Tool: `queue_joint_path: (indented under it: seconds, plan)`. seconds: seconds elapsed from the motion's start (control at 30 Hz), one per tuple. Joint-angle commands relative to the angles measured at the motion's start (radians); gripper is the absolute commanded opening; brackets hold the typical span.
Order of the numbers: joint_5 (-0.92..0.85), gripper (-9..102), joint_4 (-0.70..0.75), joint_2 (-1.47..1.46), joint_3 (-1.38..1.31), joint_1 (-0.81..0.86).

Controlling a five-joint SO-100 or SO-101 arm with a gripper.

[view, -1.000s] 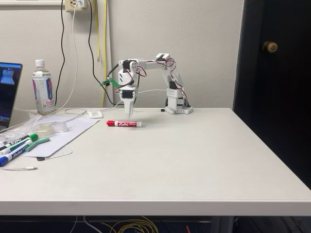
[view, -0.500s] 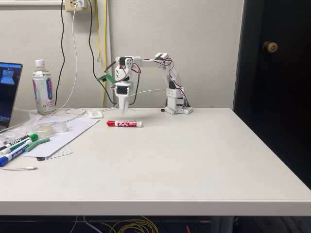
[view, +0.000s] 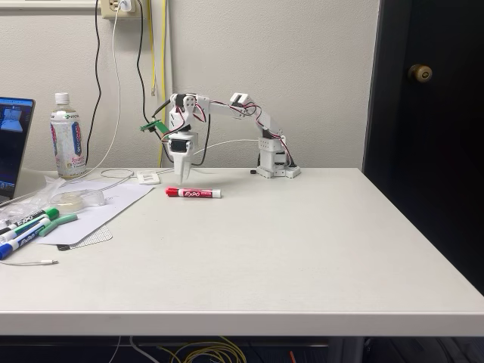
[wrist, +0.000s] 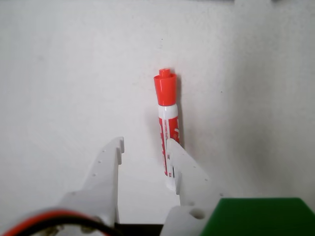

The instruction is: Pick up the red marker.

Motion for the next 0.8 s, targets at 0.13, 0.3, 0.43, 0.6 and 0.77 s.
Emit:
queue_joint_path:
  seconds: [0.13, 0.3, 0.43, 0.6, 0.77]
  plan:
    - [-0.008, 21, -0.003, -0.011, -0.052, 0.035]
    - [-0.008, 22, -0.005, -0.031, -0.052, 0.048]
    - [-0.009, 22, -0.009, -0.032, -0.052, 0.055]
    - [-0.009, 22, -0.023, -0.048, -0.052, 0.071]
    - [-0.006, 22, -0.015, -0.077, -0.052, 0.075]
